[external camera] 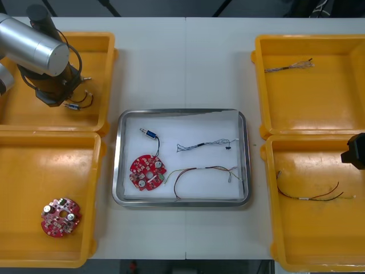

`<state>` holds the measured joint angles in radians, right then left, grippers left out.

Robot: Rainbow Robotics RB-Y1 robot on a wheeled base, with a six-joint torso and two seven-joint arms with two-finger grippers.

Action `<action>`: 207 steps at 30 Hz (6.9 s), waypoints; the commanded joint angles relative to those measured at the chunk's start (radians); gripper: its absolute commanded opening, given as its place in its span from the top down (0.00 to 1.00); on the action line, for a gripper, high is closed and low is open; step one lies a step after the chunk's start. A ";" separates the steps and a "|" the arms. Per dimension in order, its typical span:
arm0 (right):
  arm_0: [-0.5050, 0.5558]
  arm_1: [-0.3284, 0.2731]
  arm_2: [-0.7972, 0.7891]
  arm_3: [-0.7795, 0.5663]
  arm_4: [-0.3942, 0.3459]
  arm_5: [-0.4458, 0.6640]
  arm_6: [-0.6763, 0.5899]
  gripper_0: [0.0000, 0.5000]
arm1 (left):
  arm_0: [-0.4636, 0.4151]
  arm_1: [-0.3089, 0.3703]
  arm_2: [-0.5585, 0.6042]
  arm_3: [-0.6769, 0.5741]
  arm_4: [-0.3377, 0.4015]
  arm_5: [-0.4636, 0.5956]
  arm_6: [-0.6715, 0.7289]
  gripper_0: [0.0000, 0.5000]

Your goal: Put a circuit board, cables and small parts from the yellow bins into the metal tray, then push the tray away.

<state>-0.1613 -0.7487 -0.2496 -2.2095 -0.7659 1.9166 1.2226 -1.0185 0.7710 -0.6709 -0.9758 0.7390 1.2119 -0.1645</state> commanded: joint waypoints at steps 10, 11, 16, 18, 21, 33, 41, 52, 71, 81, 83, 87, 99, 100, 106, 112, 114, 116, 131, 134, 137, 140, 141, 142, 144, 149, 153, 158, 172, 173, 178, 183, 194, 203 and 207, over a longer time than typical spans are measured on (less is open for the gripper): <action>0.011 0.006 -0.031 -0.027 0.007 0.003 -0.026 0.00 | -0.014 0.001 -0.003 -0.014 -0.010 0.018 -0.012 1.00; 0.011 0.006 -0.031 -0.027 0.007 0.003 -0.026 0.00 | -0.020 0.004 0.004 -0.017 -0.010 0.031 -0.013 1.00; 0.011 0.006 -0.031 -0.027 0.007 0.003 -0.026 0.00 | -0.038 0.031 0.083 -0.064 0.000 0.120 -0.018 1.00; 0.011 0.006 -0.031 -0.027 0.007 0.003 -0.026 0.00 | -0.048 0.050 0.113 -0.101 0.014 0.172 -0.018 1.00; 0.011 0.006 -0.031 -0.027 0.007 0.003 -0.026 0.00 | -0.061 0.079 0.137 -0.142 0.046 0.232 -0.018 1.00; 0.011 0.006 -0.031 -0.027 0.007 0.003 -0.026 0.00 | -0.110 0.186 0.145 -0.333 0.295 0.351 0.086 1.00; 0.011 0.006 -0.031 -0.027 0.007 0.003 -0.026 0.00 | -0.107 0.186 0.145 -0.449 0.341 0.371 0.224 1.00; 0.011 0.006 -0.031 -0.027 0.007 0.003 -0.026 0.00 | -0.037 0.139 0.143 -0.715 0.310 0.403 0.453 1.00; 0.011 0.006 -0.031 -0.027 0.007 0.003 -0.026 0.00 | 0.023 -0.088 -0.130 -0.799 0.022 0.368 0.600 1.00; 0.011 0.006 -0.031 -0.027 0.007 0.003 -0.026 0.00 | 0.023 -0.263 -0.161 -0.676 -0.116 0.350 0.606 1.00; 0.011 0.006 -0.031 -0.027 0.007 0.003 -0.026 0.00 | 0.023 -0.280 -0.176 -0.658 -0.136 0.345 0.608 1.00; 0.011 0.006 -0.031 -0.027 0.007 0.003 -0.026 0.00 | 0.023 -0.305 -0.220 -0.616 -0.158 0.322 0.608 1.00; 0.011 0.006 -0.031 -0.027 0.007 0.003 -0.026 0.00 | 0.037 -0.325 -0.262 -0.593 -0.161 0.321 0.608 0.99; 0.011 0.006 -0.031 -0.027 0.007 0.003 -0.026 0.00 | 0.037 -0.325 -0.262 -0.595 -0.161 0.321 0.606 0.98; 0.011 0.006 -0.031 -0.027 0.007 0.003 -0.026 0.00 | 0.037 -0.323 -0.262 -0.595 -0.164 0.321 0.605 0.56; 0.011 0.006 -0.031 -0.027 0.007 0.003 -0.026 0.00 | 0.037 -0.315 -0.262 -0.620 -0.176 0.319 0.609 0.18; 0.011 0.006 -0.031 -0.027 0.007 0.003 -0.026 0.00 | 0.035 -0.305 -0.257 -0.639 -0.176 0.321 0.614 0.14; 0.011 0.006 -0.031 -0.027 0.007 0.003 -0.026 0.00 | 0.035 -0.288 -0.233 -0.676 -0.171 0.327 0.617 0.09; -0.024 0.020 -0.004 -0.035 -0.013 0.003 -0.023 0.00 | -0.015 0.034 -0.032 -0.931 0.062 0.425 0.456 0.00; -0.052 0.020 0.023 -0.035 -0.030 0.003 -0.023 0.00 | -0.015 0.133 -0.001 -0.957 0.164 0.428 0.384 0.00; -0.084 0.020 0.073 -0.035 -0.038 0.003 -0.021 0.00 | -0.017 0.235 0.014 -0.983 0.257 0.433 0.318 0.00; -0.126 0.018 0.138 -0.035 -0.044 0.003 -0.021 0.00 | -0.017 0.330 0.028 -1.003 0.349 0.433 0.232 0.00; -0.142 0.017 0.164 -0.035 -0.046 0.003 -0.020 0.00 | -0.017 0.364 0.034 -1.008 0.384 0.433 0.194 0.00; -0.162 0.018 0.193 -0.035 -0.049 0.003 -0.018 0.00 | -0.015 0.390 0.039 -1.008 0.416 0.433 0.157 0.00; -0.193 0.017 0.240 -0.035 -0.053 0.003 -0.017 0.00 | -0.006 0.432 0.051 -1.009 0.459 0.433 0.102 0.00; -0.276 0.017 0.369 -0.035 -0.062 0.003 -0.009 0.00 | 0.067 0.537 0.111 -1.014 0.542 0.411 -0.039 0.00; -0.359 0.017 0.501 -0.035 -0.069 0.003 -0.002 0.00 | 0.198 0.594 0.218 -1.017 0.554 0.394 -0.159 0.00; -0.454 0.022 0.653 -0.035 -0.076 0.003 0.008 0.00 | 0.368 0.640 0.349 -1.020 0.548 0.351 -0.300 0.00; -0.644 0.163 0.964 0.060 -0.099 0.003 0.129 0.00 | 0.822 0.672 0.599 -1.089 0.465 0.143 -0.553 0.00; -0.656 0.181 0.983 0.079 -0.093 0.003 0.160 0.00 | 0.848 0.671 0.610 -1.101 0.448 0.130 -0.552 0.00; -0.695 0.235 1.058 0.134 -0.075 0.003 0.281 0.00 | 0.900 0.671 0.637 -1.117 0.422 0.097 -0.555 0.00; -0.702 0.252 1.139 0.143 -0.030 -0.031 0.384 0.00 | 0.900 0.668 0.639 -1.112 0.404 0.090 -0.555 0.00; -0.701 0.282 1.317 0.145 0.117 -0.117 0.457 0.00 | 0.900 0.657 0.637 -1.123 0.390 0.077 -0.573 0.00; -0.698 0.344 1.342 0.206 0.135 -0.157 0.436 0.00 | 0.900 0.649 0.639 -1.117 0.379 0.075 -0.630 0.00; -0.690 0.365 1.345 0.237 0.145 -0.174 0.428 0.00 | 0.902 0.645 0.637 -1.103 0.387 0.069 -0.670 0.00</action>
<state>-0.8316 -0.4235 1.0829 -1.9813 -0.6367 1.7605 1.6824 -0.1226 1.3914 -0.0604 -2.0750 1.1298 1.2972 -0.7377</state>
